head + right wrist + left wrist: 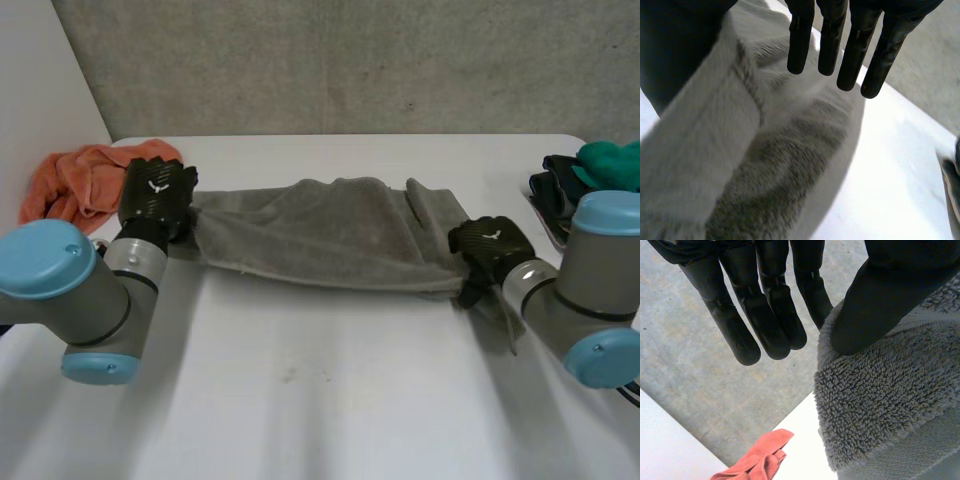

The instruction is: Fold the laundry.

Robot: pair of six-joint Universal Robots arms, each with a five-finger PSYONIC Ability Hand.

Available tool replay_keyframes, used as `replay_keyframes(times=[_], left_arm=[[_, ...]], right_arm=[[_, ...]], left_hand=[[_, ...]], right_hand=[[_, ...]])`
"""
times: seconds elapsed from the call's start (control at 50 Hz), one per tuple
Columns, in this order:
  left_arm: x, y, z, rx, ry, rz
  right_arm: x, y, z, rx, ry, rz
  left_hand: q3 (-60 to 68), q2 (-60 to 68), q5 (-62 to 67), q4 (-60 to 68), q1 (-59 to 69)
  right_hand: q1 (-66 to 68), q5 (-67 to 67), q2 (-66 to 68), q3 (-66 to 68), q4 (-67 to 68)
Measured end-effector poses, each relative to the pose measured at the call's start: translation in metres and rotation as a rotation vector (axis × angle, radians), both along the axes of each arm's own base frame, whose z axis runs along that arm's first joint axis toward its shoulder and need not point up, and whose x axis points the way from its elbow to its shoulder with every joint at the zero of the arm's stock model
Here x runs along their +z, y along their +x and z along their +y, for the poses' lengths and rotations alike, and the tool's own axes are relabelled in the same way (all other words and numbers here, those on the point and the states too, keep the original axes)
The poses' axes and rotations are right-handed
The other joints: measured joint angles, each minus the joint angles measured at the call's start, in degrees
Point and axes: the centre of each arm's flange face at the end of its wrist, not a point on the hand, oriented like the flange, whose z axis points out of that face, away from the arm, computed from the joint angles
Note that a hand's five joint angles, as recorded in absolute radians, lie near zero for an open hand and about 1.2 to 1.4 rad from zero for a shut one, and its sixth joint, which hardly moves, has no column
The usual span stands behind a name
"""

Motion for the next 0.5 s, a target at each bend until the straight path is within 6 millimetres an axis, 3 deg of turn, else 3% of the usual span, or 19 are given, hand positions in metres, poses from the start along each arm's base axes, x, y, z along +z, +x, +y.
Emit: replay_keyframes(times=[0.16, 0.3, 0.42, 0.44, 0.46, 0.5], left_arm=[[0.001, 0.006, 0.002, 0.014, 0.015, -0.003], [-0.004, 0.007, 0.006, 0.013, 0.043, -0.013], [-0.005, 0.008, 0.009, 0.014, 0.067, -0.023], [-0.005, 0.009, 0.010, 0.014, 0.074, -0.026], [-0.005, 0.009, 0.010, 0.014, 0.080, -0.028], [-0.005, 0.010, 0.013, 0.014, 0.098, -0.033]], right_arm=[[0.001, -0.026, -0.011, -0.113, 0.125, -0.096], [0.002, -0.041, -0.002, -0.155, 0.276, -0.145], [0.006, -0.046, 0.003, -0.154, 0.292, -0.140], [0.008, -0.049, 0.004, -0.146, 0.283, -0.126], [0.008, -0.049, 0.004, -0.139, 0.278, -0.118], [0.009, -0.049, 0.006, -0.113, 0.261, -0.089]], left_hand=[[0.0, 0.0, 0.0, 0.0, 0.0], [0.0, 0.0, 0.0, 0.0, 0.0], [0.0, 0.0, 0.0, 0.0, 0.0], [0.0, 0.0, 0.0, 0.0, 0.0], [0.0, 0.0, 0.0, 0.0, 0.0], [0.0, 0.0, 0.0, 0.0, 0.0]], right_hand=[[0.0, -0.7, 0.0, -0.4, -0.4], [0.1, 0.0, 0.2, -0.2, -0.2], [4.2, 4.7, 4.8, 4.9, 4.8], [17.7, 18.7, 19.7, 19.5, 19.6], [17.8, 18.8, 19.7, 19.6, 19.7], [32.0, 34.2, 35.5, 35.1, 35.3]])
